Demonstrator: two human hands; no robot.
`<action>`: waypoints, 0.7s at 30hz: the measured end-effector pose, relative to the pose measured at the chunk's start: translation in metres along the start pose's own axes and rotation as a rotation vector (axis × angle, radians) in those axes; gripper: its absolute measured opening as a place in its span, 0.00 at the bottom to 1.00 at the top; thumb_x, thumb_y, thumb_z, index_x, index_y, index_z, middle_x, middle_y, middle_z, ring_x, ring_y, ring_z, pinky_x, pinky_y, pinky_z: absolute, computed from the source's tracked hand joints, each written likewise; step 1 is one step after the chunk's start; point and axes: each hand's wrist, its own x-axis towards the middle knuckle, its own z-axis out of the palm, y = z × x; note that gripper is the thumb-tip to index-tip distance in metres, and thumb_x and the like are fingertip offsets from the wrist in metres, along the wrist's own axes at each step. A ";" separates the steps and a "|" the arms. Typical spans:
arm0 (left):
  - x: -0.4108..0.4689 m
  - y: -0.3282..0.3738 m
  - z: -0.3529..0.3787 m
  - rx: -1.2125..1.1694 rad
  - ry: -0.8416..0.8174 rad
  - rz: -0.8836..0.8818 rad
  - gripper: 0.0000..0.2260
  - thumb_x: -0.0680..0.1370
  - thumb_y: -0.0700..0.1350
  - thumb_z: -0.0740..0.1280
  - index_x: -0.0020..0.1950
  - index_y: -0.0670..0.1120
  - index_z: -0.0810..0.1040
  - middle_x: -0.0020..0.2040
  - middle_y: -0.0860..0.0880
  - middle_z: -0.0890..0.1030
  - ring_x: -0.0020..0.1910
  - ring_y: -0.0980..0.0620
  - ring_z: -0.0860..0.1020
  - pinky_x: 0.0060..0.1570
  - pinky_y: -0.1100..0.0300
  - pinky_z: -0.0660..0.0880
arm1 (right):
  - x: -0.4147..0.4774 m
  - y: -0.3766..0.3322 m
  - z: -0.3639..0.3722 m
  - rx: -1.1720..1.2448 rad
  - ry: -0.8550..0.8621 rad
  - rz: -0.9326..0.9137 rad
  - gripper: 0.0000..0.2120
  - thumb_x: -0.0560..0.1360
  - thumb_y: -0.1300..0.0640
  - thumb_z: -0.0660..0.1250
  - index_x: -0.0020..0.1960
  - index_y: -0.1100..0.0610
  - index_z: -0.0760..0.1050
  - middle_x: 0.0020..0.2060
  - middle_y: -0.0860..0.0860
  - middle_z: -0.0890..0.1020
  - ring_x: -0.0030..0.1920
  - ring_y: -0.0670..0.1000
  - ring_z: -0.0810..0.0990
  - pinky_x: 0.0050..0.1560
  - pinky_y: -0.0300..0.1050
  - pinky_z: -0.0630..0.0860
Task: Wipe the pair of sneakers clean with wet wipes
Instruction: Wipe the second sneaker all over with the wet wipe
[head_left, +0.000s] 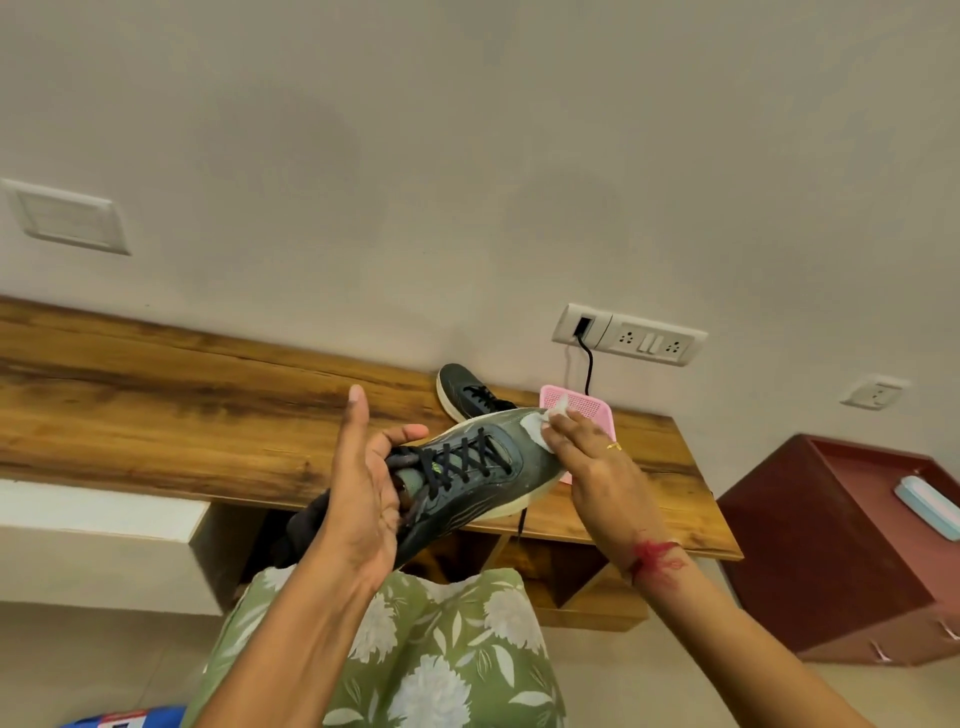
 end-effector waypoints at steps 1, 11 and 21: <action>0.001 0.000 0.001 -0.006 0.001 -0.004 0.36 0.65 0.72 0.53 0.54 0.44 0.75 0.46 0.37 0.81 0.39 0.44 0.81 0.28 0.59 0.76 | -0.004 -0.011 0.002 0.026 -0.019 -0.019 0.26 0.64 0.75 0.71 0.60 0.62 0.77 0.59 0.58 0.79 0.61 0.61 0.76 0.60 0.62 0.68; 0.005 -0.003 -0.002 -0.071 0.023 -0.036 0.36 0.65 0.73 0.55 0.54 0.43 0.75 0.47 0.36 0.81 0.42 0.42 0.81 0.42 0.51 0.76 | -0.004 -0.022 0.006 0.147 -0.049 -0.010 0.21 0.70 0.71 0.62 0.61 0.61 0.76 0.62 0.55 0.77 0.67 0.54 0.68 0.68 0.58 0.58; 0.002 -0.002 -0.006 -0.070 0.044 -0.021 0.37 0.64 0.74 0.55 0.53 0.44 0.76 0.49 0.36 0.81 0.46 0.41 0.80 0.48 0.48 0.74 | -0.004 -0.019 -0.001 0.114 -0.049 -0.175 0.23 0.67 0.74 0.70 0.61 0.62 0.76 0.62 0.57 0.77 0.65 0.58 0.72 0.65 0.58 0.66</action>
